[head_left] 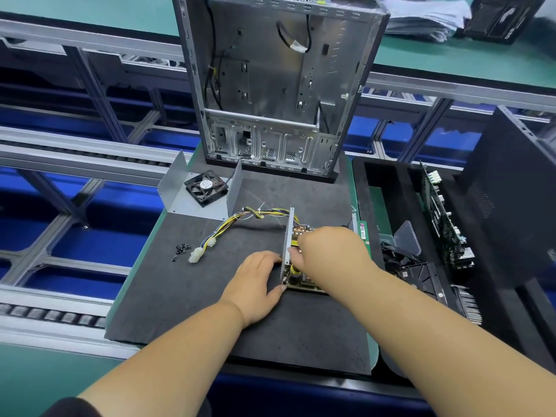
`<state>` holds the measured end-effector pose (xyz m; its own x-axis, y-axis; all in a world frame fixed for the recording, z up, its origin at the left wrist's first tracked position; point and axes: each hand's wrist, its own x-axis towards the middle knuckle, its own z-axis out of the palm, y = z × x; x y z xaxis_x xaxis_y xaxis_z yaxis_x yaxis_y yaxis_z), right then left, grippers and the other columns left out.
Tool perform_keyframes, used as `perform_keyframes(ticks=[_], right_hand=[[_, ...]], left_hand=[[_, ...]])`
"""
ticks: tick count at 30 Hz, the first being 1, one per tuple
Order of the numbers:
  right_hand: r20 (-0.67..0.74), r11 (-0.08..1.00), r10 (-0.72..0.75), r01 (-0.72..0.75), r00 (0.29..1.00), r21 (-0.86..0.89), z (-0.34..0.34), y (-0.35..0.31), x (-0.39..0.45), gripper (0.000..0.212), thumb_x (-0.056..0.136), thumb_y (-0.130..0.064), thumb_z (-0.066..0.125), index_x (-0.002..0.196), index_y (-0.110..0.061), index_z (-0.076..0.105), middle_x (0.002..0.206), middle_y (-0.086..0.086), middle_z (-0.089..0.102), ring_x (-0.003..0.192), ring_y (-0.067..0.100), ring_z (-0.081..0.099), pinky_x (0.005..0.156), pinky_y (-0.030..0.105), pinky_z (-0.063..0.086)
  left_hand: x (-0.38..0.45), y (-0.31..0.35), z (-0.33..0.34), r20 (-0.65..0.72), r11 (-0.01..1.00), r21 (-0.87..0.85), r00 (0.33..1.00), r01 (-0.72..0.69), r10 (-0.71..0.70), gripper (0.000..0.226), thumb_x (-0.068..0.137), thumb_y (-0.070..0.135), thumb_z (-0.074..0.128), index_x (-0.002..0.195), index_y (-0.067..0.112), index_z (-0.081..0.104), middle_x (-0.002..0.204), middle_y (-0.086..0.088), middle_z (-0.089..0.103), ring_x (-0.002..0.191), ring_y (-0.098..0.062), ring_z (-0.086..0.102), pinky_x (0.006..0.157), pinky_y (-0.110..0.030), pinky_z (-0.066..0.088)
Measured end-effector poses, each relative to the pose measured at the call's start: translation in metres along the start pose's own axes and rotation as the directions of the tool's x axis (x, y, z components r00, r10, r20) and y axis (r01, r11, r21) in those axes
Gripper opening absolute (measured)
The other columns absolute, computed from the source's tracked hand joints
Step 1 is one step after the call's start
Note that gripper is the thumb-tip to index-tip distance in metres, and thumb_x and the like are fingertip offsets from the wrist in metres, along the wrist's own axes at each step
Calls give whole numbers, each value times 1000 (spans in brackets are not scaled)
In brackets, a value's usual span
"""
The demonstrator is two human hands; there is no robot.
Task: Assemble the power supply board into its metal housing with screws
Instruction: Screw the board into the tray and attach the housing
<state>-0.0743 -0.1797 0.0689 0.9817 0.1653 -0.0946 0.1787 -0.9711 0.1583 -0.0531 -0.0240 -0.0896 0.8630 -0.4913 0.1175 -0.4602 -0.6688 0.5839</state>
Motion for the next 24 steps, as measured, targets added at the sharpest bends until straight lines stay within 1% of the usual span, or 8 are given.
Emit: perform_keyframes(ticks=[3, 6, 8, 10, 13, 15, 19, 24], right_hand=[[-20, 994, 106, -106, 994, -25, 1, 6, 2, 52, 103, -48, 30, 62, -17, 38, 58, -3, 33, 49, 18, 30, 46, 25, 19], [-29, 994, 104, -106, 994, -40, 3, 1, -2, 57, 102, -55, 22, 61, -19, 37, 57, -3, 36, 47, 16, 32, 46, 25, 19], [-19, 993, 90, -88, 996, 74, 3, 0, -5, 49, 99, -56, 27, 73, -18, 43, 66, -4, 44, 57, 21, 41, 51, 29, 23], [-11, 978, 21, -19, 1000, 209, -3, 3, -9, 27, 95, -45, 42, 88, -19, 38, 87, 0, 54, 72, 25, 41, 63, 34, 29], [19, 964, -119, 111, 993, 243, -9, 9, -11, 16, 92, -24, 51, 95, -20, 36, 104, 5, 55, 80, 27, 44, 69, 35, 30], [18, 966, -139, 131, 990, 223, -10, 11, -11, 13, 94, -24, 54, 99, -19, 43, 105, 4, 55, 87, 27, 51, 68, 34, 31], [17, 978, -131, 127, 991, 166, -6, 11, -5, 20, 96, -34, 56, 101, -17, 48, 102, 3, 57, 88, 27, 56, 64, 33, 36], [-4, 993, -16, 17, 1000, 119, 5, 0, 3, 28, 98, -42, 48, 85, -18, 40, 69, -1, 39, 71, 28, 50, 56, 29, 31]], left_hand=[[0, -1, 1, -4, 1000, 19, 1000, -3, 3, 50, 87, 39, 62, 132, 25, 46, 133, 11, 45, 129, -10, 34, 112, -27, 28], [0, -1, 1, -1, 1000, 16, 1000, -1, 1, 51, 87, 40, 61, 133, 25, 45, 133, 12, 44, 128, -10, 33, 111, -25, 26], [-1, 0, 1, -8, 1000, 9, 1000, 0, 1, 52, 87, 40, 61, 134, 25, 45, 134, 12, 44, 128, -9, 33, 110, -22, 24], [0, 0, 1, -11, 1000, 10, 1000, 5, -5, 51, 87, 41, 61, 133, 25, 45, 134, 13, 44, 129, -8, 32, 111, -22, 23], [0, 0, 0, -3, 1000, 6, 1000, 12, -12, 50, 87, 41, 61, 132, 27, 45, 135, 14, 43, 131, -8, 32, 113, -27, 26], [0, 0, -1, 0, 1000, 6, 1000, 14, -14, 50, 87, 41, 61, 133, 27, 45, 136, 13, 43, 132, -8, 32, 114, -28, 26], [0, 1, -1, -1, 1000, 9, 1000, 10, -10, 50, 87, 39, 62, 133, 27, 46, 135, 12, 44, 131, -9, 32, 113, -26, 25], [-1, 2, -1, -2, 1000, -4, 1000, 4, -4, 48, 86, 37, 63, 131, 28, 46, 133, 13, 45, 130, -9, 34, 113, -28, 27]])
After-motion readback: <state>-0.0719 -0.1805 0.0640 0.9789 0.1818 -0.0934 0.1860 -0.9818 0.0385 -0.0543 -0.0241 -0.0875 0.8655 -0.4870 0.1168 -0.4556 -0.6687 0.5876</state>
